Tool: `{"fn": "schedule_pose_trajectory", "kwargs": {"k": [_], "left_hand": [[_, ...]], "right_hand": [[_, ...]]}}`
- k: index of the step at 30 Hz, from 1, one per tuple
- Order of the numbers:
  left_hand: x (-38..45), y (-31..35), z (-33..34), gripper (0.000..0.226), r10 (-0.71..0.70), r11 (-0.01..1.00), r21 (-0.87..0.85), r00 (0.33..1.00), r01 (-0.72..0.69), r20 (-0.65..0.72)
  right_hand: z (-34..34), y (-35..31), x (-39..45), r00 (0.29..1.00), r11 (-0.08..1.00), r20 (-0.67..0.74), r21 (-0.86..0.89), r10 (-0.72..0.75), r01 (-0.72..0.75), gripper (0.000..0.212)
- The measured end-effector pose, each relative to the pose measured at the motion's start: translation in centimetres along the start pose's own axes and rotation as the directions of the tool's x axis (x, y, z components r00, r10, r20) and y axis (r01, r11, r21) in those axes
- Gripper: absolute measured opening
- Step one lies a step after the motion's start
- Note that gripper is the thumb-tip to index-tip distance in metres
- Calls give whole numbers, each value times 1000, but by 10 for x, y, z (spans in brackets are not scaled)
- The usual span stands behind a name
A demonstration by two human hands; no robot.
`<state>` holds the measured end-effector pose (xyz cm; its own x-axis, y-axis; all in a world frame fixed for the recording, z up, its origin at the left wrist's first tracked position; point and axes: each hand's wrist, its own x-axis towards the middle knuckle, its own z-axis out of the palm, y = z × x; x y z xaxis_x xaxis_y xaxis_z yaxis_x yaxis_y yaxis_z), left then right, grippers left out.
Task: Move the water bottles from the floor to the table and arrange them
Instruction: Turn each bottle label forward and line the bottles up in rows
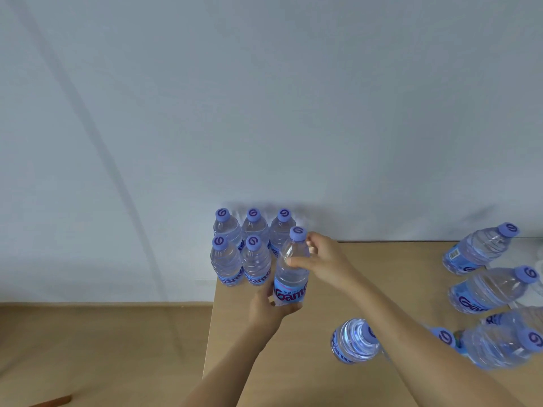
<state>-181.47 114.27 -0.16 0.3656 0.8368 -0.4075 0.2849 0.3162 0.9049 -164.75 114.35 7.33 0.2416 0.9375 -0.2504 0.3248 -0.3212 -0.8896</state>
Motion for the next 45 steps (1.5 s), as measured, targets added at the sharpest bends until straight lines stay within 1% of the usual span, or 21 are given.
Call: {"fn": "schedule_pose_trajectory", "kwargs": {"k": [3,5,9,12,14,21,23,27,31,34,36,38,40,43,45], "left_hand": [[10,-9,1,61,-20,999,29,999,22,-39],[17,-14,2,62,-32,997,62,998,36,-50],[29,-19,6,63,-64,993,96,992,74,-107],[36,-21,13,56,-77,989,111,987,93,-140],[39,-21,18,54,-93,986,116,978,116,-186],[54,-33,38,52,-107,977,139,937,162,-334],[57,-34,43,49,-112,975,137,920,175,-377],[60,-31,51,44,-166,975,60,873,216,-458],[66,-30,55,35,-230,964,4,845,265,-483],[72,-25,58,31,-288,953,-69,811,296,-509],[76,-20,60,26,-328,941,-108,786,321,-524],[80,-16,62,24,-360,930,-141,767,339,-532],[82,-14,64,24,-379,924,-175,753,340,-537],[82,-14,65,24,-394,918,-197,748,343,-535],[81,-14,65,27,-394,919,-205,755,338,-524]], "right_hand": [[3,9,4,997,999,76,-27,31,-29,47],[4,11,7,993,998,109,-40,49,-45,48],[6,15,14,989,996,135,-79,60,-50,45],[9,22,21,987,992,141,-107,81,-66,52],[10,27,25,986,990,142,-120,87,-70,56],[13,34,32,991,991,129,-129,35,-18,41],[15,36,33,991,991,131,-134,22,-4,41],[17,42,36,993,991,115,-131,0,15,40],[16,41,38,991,992,129,-123,-20,36,40],[14,40,39,991,991,126,-124,-33,48,39],[13,41,40,992,990,116,-125,-43,58,40],[13,40,42,992,982,87,-158,-87,100,42],[14,42,44,987,967,69,-201,-144,155,45],[13,43,45,986,963,78,-213,-149,162,46],[13,44,44,987,967,75,-202,-144,157,45]]}}
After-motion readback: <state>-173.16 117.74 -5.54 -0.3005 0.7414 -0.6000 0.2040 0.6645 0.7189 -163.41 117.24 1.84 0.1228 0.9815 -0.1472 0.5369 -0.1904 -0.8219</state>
